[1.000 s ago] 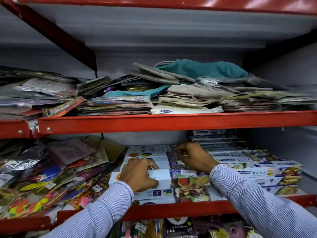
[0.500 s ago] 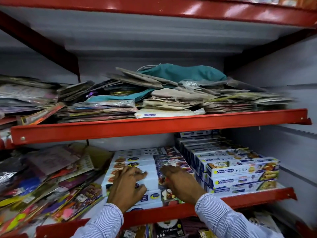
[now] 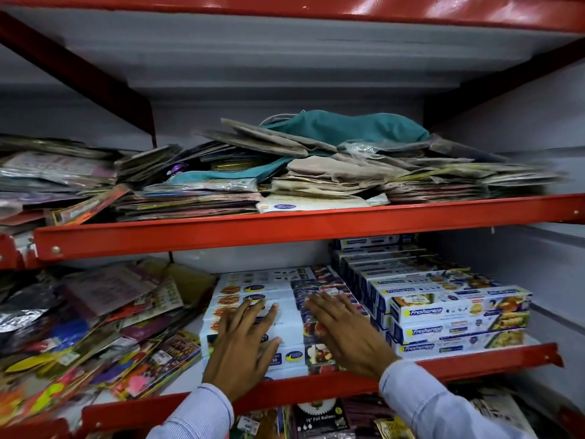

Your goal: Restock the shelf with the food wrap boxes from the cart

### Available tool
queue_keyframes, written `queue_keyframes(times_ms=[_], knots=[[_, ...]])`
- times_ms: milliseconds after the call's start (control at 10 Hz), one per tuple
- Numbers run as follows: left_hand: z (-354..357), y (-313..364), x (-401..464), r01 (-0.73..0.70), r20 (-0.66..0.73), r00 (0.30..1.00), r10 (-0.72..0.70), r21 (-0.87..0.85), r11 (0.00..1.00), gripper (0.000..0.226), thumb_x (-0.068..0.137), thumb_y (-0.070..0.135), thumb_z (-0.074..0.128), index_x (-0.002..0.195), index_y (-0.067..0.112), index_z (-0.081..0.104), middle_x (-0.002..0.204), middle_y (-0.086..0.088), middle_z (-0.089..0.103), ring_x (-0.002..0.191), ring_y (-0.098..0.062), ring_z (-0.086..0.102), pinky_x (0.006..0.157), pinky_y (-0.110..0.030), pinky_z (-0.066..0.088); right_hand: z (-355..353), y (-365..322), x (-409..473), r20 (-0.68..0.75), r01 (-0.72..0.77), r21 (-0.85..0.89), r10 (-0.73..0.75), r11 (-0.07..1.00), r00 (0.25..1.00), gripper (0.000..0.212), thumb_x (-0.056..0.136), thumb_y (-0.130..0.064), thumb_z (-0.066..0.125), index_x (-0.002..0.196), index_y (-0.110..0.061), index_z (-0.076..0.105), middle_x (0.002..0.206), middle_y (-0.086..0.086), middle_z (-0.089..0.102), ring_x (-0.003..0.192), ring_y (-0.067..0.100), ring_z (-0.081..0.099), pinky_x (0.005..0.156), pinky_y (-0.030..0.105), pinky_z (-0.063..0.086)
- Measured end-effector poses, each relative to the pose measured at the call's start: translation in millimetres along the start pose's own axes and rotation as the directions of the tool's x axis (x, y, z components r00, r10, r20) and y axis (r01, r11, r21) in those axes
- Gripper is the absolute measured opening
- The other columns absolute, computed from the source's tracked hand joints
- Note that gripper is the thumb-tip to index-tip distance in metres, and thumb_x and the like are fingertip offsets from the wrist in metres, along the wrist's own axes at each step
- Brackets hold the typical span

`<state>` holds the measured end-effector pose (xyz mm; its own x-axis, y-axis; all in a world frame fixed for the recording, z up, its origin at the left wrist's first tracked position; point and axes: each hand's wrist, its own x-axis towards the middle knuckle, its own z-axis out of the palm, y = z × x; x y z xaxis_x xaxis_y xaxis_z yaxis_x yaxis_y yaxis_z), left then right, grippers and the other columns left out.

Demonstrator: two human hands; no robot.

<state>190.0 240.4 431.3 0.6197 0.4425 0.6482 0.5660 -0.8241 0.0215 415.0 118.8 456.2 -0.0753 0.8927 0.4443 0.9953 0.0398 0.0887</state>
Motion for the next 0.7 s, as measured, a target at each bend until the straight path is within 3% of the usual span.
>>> queue_keyframes(times_ms=[100, 200, 300, 500, 700], knots=[[9, -4, -11, -0.005, 0.008, 1.000, 0.004, 0.116, 0.993, 0.073, 0.097, 0.069, 0.029, 0.157, 0.030, 0.014, 0.165, 0.000, 0.018, 0.154, -0.029, 0.011, 0.120, -0.058, 0.004, 20, -11, -11, -0.156, -0.107, -0.096, 0.092, 0.990, 0.984, 0.063, 0.104, -0.053, 0.019, 0.158, -0.023, 0.007, 0.168, -0.002, 0.007, 0.155, 0.018, -0.001, 0.122, 0.054, 0.002], [16, -7, -13, -0.006, 0.026, 1.000, 0.000, 0.221, 0.975, 0.078, 0.097, 0.068, 0.029, 0.158, 0.022, 0.014, 0.166, -0.009, 0.016, 0.154, -0.033, 0.008, 0.120, -0.064, -0.001, 37, -16, -13, -0.176, -0.161, -0.126, 0.138, 0.979, 0.975, 0.070, 0.102, -0.058, 0.023, 0.158, -0.018, 0.007, 0.168, 0.002, 0.005, 0.155, 0.023, 0.004, 0.120, 0.060, 0.005], [17, -9, -11, 0.012, 0.044, 0.999, -0.025, 0.272, 0.962, 0.076, 0.098, 0.066, 0.025, 0.157, 0.018, 0.019, 0.166, -0.013, 0.016, 0.154, -0.036, 0.009, 0.120, -0.068, -0.002, 47, -14, -11, -0.150, -0.196, -0.177, 0.170, 0.965, 0.974, 0.072, 0.101, -0.058, 0.024, 0.157, -0.016, 0.010, 0.168, 0.005, 0.006, 0.154, 0.027, 0.011, 0.117, 0.063, 0.012], [17, -6, -12, 0.012, 0.059, 0.998, -0.032, 0.322, 0.947, 0.077, 0.099, 0.065, 0.019, 0.156, 0.015, 0.021, 0.166, -0.015, 0.016, 0.153, -0.038, 0.012, 0.117, -0.072, 0.007, 48, -13, -10, -0.147, -0.190, -0.200, 0.162, 0.961, 0.976, 0.072, 0.100, -0.057, 0.025, 0.157, -0.015, 0.010, 0.167, 0.005, 0.007, 0.154, 0.028, 0.013, 0.117, 0.064, 0.010], [-12, 5, -9, 0.022, -0.104, 0.995, 0.005, 0.256, 0.966, 0.081, 0.098, 0.064, 0.030, 0.157, 0.012, 0.011, 0.168, -0.014, 0.005, 0.154, -0.037, 0.005, 0.117, -0.072, 0.005, 22, -25, -5, -0.251, -0.130, -0.138, 0.092, 0.982, 0.964, 0.066, 0.103, -0.052, 0.023, 0.158, -0.018, 0.008, 0.168, 0.003, -0.002, 0.155, 0.027, 0.006, 0.118, 0.064, 0.010]])
